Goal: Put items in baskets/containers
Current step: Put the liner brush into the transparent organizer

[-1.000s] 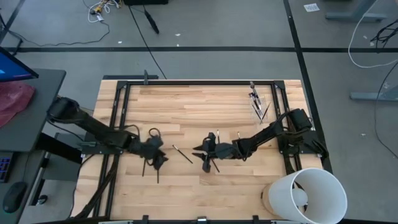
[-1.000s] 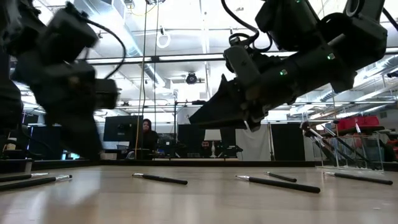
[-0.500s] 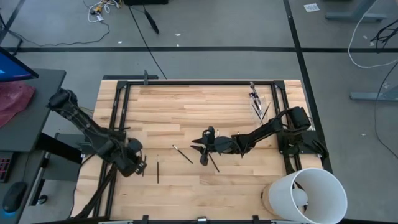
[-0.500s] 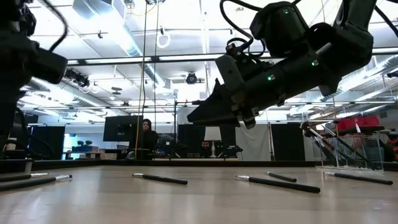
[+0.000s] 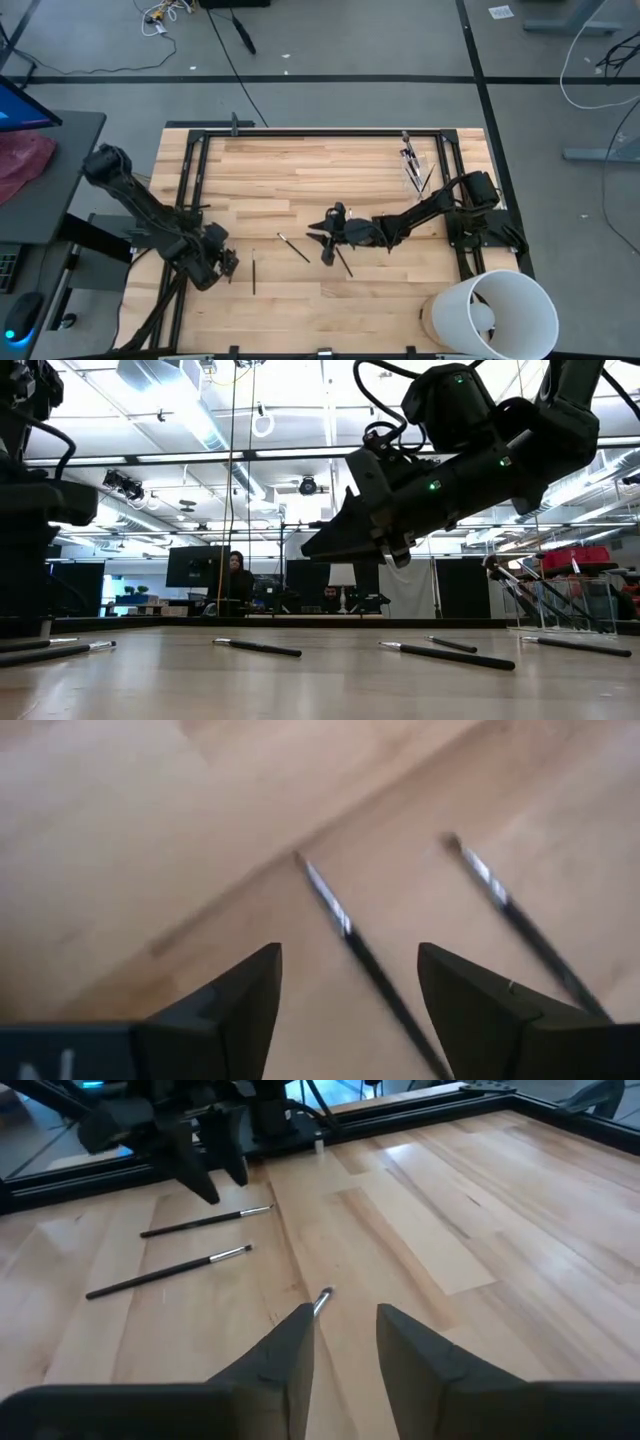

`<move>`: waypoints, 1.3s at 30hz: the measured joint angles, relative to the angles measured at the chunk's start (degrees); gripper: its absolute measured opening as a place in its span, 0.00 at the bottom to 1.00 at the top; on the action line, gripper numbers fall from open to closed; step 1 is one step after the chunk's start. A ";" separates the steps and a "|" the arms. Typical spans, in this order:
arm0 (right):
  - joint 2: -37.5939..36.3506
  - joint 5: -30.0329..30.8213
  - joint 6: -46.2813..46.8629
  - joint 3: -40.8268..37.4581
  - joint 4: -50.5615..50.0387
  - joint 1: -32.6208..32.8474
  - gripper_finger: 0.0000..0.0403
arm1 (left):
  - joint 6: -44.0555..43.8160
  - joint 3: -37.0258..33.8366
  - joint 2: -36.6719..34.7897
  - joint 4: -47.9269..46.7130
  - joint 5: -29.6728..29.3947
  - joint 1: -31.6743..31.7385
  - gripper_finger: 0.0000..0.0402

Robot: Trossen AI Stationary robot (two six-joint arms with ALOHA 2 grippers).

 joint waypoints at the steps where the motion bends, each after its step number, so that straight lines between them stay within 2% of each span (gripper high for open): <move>1: 0.00 0.01 0.03 0.00 0.00 -0.15 0.28 | 0.07 0.00 0.90 0.38 -1.26 0.00 0.59; 7: 0.00 0.02 0.90 0.01 0.05 -1.08 0.28 | 2.86 0.02 8.09 4.46 -2.94 0.00 0.55; 11: 0.00 0.02 1.60 0.01 0.08 -1.68 0.28 | 6.21 0.25 12.60 6.65 -3.32 -0.16 0.48; 15: 0.00 0.02 1.62 0.02 0.13 -1.76 0.28 | 7.92 0.41 14.96 7.78 -3.55 -0.17 0.33; 21: 0.00 0.02 1.62 0.02 0.28 -1.76 0.28 | 8.00 0.33 15.14 8.67 -4.32 -0.50 0.05; 29: -1.99 0.03 -2.70 0.06 -2.11 -1.06 0.28 | 7.16 -0.07 14.08 10.33 -7.53 -1.16 0.02; 31: -3.52 0.02 -3.66 0.07 -4.16 -0.66 0.28 | 7.10 -0.26 12.73 10.59 -10.37 -1.11 0.02; 34: -5.99 0.02 -4.88 0.07 -7.87 0.17 0.28 | 7.71 -0.15 10.04 11.15 -18.99 -0.90 0.01; 39: -6.96 -1.24 -4.30 0.07 -7.71 2.01 0.28 | 14.98 -0.13 7.18 15.75 -31.07 0.39 0.00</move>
